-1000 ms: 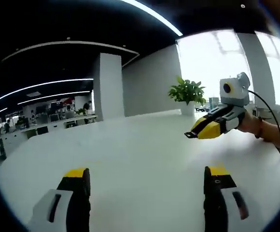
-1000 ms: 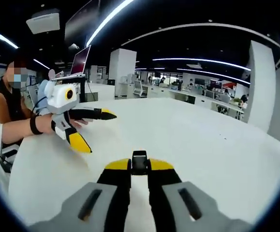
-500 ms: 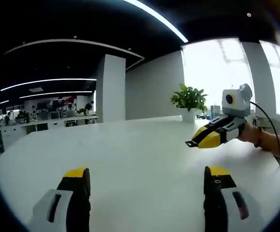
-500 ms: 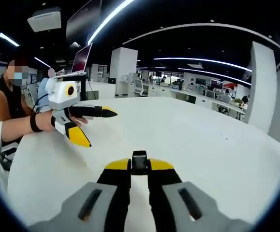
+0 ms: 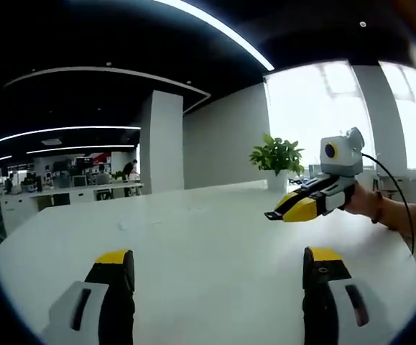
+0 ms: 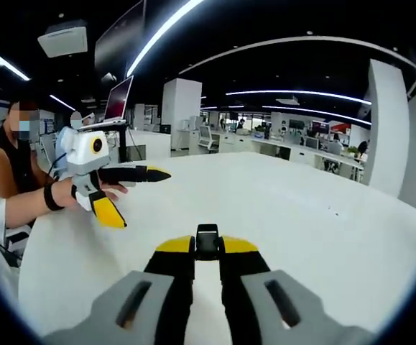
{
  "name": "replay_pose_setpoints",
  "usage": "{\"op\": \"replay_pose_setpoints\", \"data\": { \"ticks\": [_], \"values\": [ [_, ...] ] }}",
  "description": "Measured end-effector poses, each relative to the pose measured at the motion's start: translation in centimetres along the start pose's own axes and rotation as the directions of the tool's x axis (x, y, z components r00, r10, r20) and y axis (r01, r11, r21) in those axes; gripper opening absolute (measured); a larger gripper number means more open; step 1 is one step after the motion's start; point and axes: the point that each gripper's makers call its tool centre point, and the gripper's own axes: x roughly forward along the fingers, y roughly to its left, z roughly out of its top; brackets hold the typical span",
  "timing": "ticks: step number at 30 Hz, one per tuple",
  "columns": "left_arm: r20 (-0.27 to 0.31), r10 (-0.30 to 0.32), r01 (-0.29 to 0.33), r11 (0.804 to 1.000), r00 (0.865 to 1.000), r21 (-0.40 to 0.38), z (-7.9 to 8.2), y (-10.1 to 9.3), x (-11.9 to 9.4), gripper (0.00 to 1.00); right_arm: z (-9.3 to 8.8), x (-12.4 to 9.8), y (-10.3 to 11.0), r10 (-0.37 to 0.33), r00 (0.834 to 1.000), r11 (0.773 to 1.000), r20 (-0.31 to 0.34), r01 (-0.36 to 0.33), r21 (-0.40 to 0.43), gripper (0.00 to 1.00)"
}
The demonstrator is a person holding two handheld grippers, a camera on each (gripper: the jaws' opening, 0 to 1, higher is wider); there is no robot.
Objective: Snap the two parts of the plastic buckle together until the buckle closes and remains connected.
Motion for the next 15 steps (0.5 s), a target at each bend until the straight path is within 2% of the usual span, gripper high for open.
{"op": "replay_pose_setpoints", "data": {
  "ticks": [3,5,8,9,10,13,15],
  "values": [
    [0.008,-0.012,0.012,1.000,1.000,0.016,0.5,-0.5,-0.1,0.94,0.4,0.5,-0.6,-0.003,1.000,1.000,0.000,0.003,0.000,0.11],
    [0.052,-0.058,0.058,0.998,0.997,0.000,1.3,-1.3,0.1,0.99,0.6,0.9,-0.9,0.000,1.000,1.000,-0.007,0.000,-0.002,0.11],
    [0.038,-0.039,0.038,0.999,0.999,0.016,1.4,-1.0,0.2,0.99,0.6,1.2,-1.0,0.000,1.000,1.000,-0.005,0.000,-0.009,0.11],
    [0.010,-0.036,0.035,0.998,0.999,0.055,1.1,-0.8,0.3,0.99,0.7,1.5,-1.1,-0.001,1.000,1.000,0.001,0.001,-0.015,0.11],
    [0.004,-0.033,0.033,0.998,0.999,0.053,1.2,-0.9,0.5,0.99,0.7,1.8,-1.3,-0.002,1.000,1.000,0.004,0.002,-0.013,0.11],
    [0.008,-0.031,0.030,0.997,0.999,0.064,2.1,-0.6,1.0,0.99,0.5,2.7,-1.6,0.003,1.000,1.000,-0.009,-0.003,0.000,0.11],
    [0.012,-0.030,0.029,0.996,0.999,0.080,2.7,-0.5,1.4,0.99,0.7,2.9,-1.8,0.010,1.000,1.000,0.008,-0.010,0.000,0.11]
  ]
}}
